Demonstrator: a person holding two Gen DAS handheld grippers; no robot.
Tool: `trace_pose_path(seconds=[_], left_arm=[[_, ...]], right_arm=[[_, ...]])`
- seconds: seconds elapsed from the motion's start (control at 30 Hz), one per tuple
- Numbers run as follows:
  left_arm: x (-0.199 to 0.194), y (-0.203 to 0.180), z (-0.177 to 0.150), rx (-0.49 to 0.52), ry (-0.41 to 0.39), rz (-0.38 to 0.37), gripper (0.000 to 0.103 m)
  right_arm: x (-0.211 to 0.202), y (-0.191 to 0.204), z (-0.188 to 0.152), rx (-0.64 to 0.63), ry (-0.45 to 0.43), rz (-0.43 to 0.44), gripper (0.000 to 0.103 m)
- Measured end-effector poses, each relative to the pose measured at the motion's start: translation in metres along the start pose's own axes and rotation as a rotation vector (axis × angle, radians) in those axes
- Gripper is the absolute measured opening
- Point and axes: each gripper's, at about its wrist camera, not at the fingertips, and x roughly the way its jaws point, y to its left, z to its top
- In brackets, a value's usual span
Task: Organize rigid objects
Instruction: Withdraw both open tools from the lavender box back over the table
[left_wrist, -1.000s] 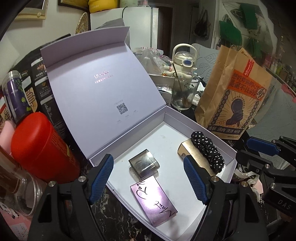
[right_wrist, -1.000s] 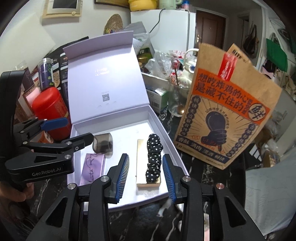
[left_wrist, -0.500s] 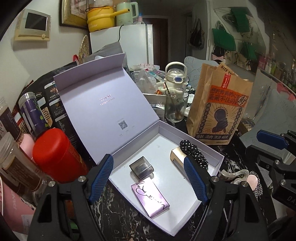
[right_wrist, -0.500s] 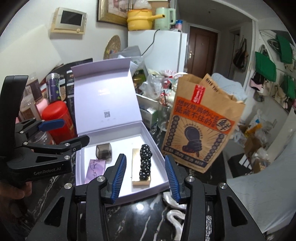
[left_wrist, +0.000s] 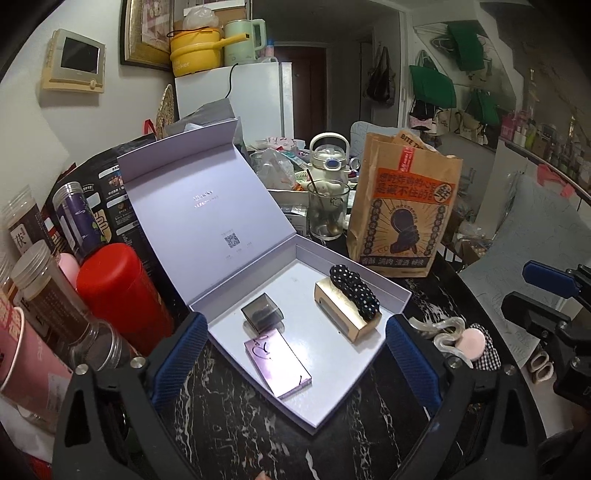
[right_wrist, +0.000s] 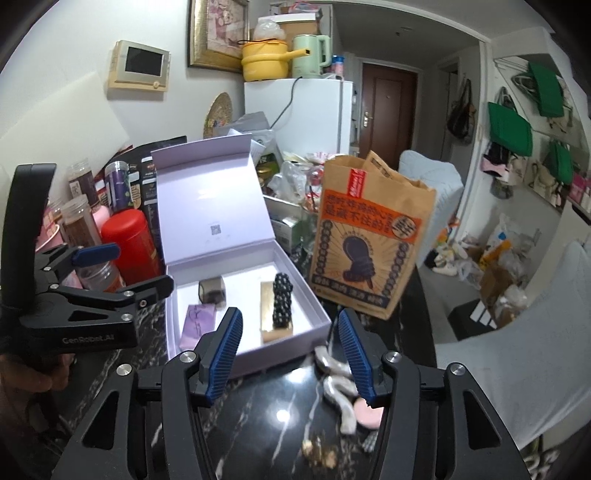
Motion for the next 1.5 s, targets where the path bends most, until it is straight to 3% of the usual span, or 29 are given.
trace_pose_path(seconds=[0.6,1.17,1.5], left_arm=[[-0.03,-0.034,-0.038,0.072,0.002,-0.065,0.1],[-0.017,-0.068,-0.07,0.135,0.058,-0.176,0.1],[-0.001,-0.087,-0.082,0.174,0.098,-0.218,0.1]], right_arm=[[-0.041,-0.017,-0.06,0.115,0.036,-0.066,0.063],[-0.054,-0.045,-0.123,0.235,0.045,-0.084,0.063],[-0.045,-0.056,-0.141,0.263,0.065,-0.083,0.063]])
